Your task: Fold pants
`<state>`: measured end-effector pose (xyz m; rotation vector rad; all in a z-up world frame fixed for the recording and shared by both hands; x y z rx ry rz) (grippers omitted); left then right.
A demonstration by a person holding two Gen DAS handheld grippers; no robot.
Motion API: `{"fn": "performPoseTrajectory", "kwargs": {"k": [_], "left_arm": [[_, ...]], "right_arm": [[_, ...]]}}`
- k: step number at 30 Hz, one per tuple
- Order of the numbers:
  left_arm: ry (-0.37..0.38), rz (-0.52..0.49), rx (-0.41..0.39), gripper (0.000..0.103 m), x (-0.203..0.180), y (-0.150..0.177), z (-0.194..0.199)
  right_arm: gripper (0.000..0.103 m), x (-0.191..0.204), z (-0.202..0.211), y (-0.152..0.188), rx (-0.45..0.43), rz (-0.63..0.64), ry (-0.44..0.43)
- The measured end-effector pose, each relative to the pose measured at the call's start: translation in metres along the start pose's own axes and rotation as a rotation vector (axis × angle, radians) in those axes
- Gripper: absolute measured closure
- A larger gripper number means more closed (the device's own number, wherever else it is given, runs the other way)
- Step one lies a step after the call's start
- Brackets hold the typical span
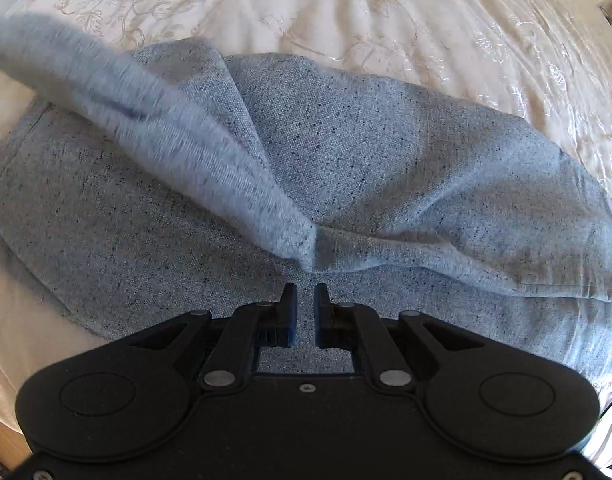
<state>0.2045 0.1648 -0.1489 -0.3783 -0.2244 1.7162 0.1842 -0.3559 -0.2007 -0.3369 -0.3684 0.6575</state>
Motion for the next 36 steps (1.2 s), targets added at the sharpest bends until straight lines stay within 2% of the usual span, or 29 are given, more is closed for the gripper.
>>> {"fn": "performPoseTrajectory", "kwargs": {"k": [1, 2, 6, 12, 14, 15, 16, 18, 19, 20, 24, 27, 29, 30, 31, 34, 36], "left_arm": [[-0.006, 0.006, -0.004, 0.093, 0.000, -0.001, 0.001], [-0.012, 0.022, -0.014, 0.093, 0.003, 0.001, 0.003], [-0.011, 0.093, -0.043, 0.093, 0.013, 0.003, 0.012], [0.002, 0.235, -0.046, 0.089, 0.036, 0.014, 0.025], [0.006, 0.276, -0.046, 0.087, 0.044, 0.017, 0.027], [0.010, 0.295, -0.050, 0.086, 0.049, 0.020, 0.029], [0.014, 0.311, -0.057, 0.085, 0.053, 0.024, 0.030], [0.013, 0.334, -0.072, 0.071, 0.055, 0.024, 0.029], [0.011, 0.348, -0.087, 0.059, 0.057, 0.023, 0.029], [0.014, 0.365, -0.104, 0.052, 0.058, 0.022, 0.029], [0.025, 0.431, -0.119, 0.047, 0.069, 0.012, 0.025], [0.012, 0.463, -0.031, 0.044, 0.074, 0.005, 0.003], [-0.003, 0.459, 0.043, 0.049, 0.076, 0.002, -0.014], [-0.006, 0.454, 0.048, 0.058, 0.077, 0.002, -0.018], [0.006, 0.457, 0.046, 0.093, 0.079, 0.001, -0.021], [0.054, 0.510, 0.003, 0.096, 0.087, -0.004, -0.012], [0.077, 0.483, -0.016, 0.096, 0.089, -0.011, -0.001]], "right_arm": [[0.076, -0.003, -0.001, 0.000, 0.008, -0.008, 0.008], [0.071, -0.007, -0.006, -0.004, 0.028, -0.026, 0.003], [0.070, -0.022, -0.018, -0.007, 0.063, -0.098, -0.023], [0.069, -0.027, -0.018, -0.011, 0.056, -0.144, -0.062], [0.078, -0.027, -0.014, -0.011, 0.031, -0.145, -0.093], [0.101, -0.027, -0.011, -0.011, 0.014, -0.139, -0.115], [0.099, -0.026, -0.008, -0.011, 0.006, -0.129, -0.122], [0.099, -0.022, -0.002, -0.014, -0.013, -0.106, -0.122], [0.099, -0.020, 0.002, -0.014, -0.023, -0.096, -0.127], [0.099, -0.019, 0.006, -0.015, -0.032, -0.085, -0.127], [0.099, -0.011, 0.014, -0.014, -0.054, -0.050, -0.117], [0.099, -0.009, 0.015, -0.012, -0.061, -0.055, -0.107], [0.099, -0.006, 0.017, -0.009, -0.063, -0.050, -0.092], [0.099, -0.005, 0.019, -0.009, -0.066, -0.045, -0.083], [0.099, -0.002, 0.021, -0.009, -0.072, -0.037, -0.076], [0.100, 0.008, 0.033, -0.012, -0.110, 0.016, -0.063], [0.100, 0.014, 0.050, -0.015, -0.150, 0.068, -0.067]]}}
Point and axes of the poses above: each gripper's, at about its wrist camera, not at the fingertips, and z roughly against the way its jaws point, x to its left, y to its underside, the point moved 1 cm from there along -z, roughly the way its jaws point, and after that the axes turned 7 degrees about -x, right-handed, at the moved point
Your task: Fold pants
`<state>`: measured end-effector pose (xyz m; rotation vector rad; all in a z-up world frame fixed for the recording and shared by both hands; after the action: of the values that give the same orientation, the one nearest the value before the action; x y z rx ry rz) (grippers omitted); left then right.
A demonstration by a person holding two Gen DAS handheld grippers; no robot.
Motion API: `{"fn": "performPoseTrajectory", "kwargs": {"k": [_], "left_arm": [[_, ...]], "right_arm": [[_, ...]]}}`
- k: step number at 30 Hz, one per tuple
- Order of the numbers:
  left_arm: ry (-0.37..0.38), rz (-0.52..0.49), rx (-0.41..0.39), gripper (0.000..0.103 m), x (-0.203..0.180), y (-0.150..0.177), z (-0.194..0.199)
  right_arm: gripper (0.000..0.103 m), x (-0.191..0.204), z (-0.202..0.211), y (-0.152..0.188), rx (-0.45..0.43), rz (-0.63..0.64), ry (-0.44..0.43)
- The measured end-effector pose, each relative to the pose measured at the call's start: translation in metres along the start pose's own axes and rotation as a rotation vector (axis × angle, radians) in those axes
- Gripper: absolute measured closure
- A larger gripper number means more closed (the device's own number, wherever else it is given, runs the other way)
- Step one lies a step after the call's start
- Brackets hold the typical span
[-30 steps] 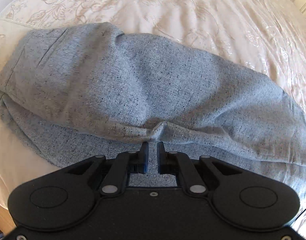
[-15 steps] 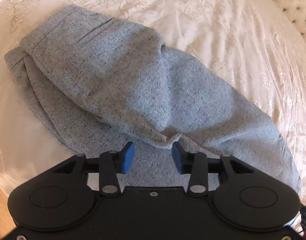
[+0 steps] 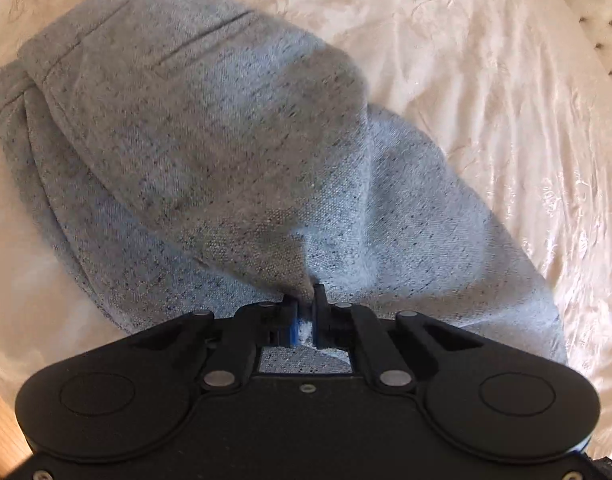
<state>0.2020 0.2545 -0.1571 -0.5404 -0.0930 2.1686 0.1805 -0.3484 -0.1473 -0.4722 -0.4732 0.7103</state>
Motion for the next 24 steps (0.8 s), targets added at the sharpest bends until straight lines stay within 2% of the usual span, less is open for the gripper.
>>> {"fn": "performPoseTrajectory", "kwargs": {"k": [3, 6, 8, 10, 14, 19, 24], "left_arm": [[0.042, -0.087, -0.009, 0.096, -0.004, -0.006, 0.019], [0.048, -0.185, -0.011, 0.096, -0.005, -0.005, 0.029], [0.030, -0.237, 0.005, 0.096, -0.004, -0.002, 0.026], [0.015, -0.246, 0.018, 0.096, -0.002, 0.003, 0.019], [-0.015, -0.232, -0.024, 0.096, -0.005, 0.010, 0.020], [-0.002, -0.295, -0.132, 0.096, -0.021, 0.007, 0.051], [0.087, -0.277, -0.269, 0.097, -0.046, -0.021, 0.089]], "right_arm": [[0.100, -0.006, 0.037, 0.002, -0.058, 0.054, 0.008], [0.100, -0.032, 0.049, 0.022, -0.035, 0.014, 0.055], [0.100, -0.049, 0.035, 0.040, 0.027, 0.004, 0.104], [0.100, -0.063, 0.018, 0.056, 0.095, -0.017, 0.132], [0.100, -0.071, -0.003, 0.068, 0.134, -0.036, 0.142], [0.100, -0.051, 0.009, 0.043, 0.060, 0.060, 0.061], [0.100, -0.016, 0.049, -0.020, -0.107, 0.084, -0.116]]}}
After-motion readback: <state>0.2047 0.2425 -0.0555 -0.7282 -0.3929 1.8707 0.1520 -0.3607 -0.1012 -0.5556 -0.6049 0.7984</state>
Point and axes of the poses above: each gripper's, at about its wrist camera, not at the fingertips, and z roughly against the way its jaws point, x to its left, y to its underside, the point moved 1 cm from there along -z, roughly the way its jaws point, and after that the axes turned 7 degrees about -x, right-handed, at the moved point
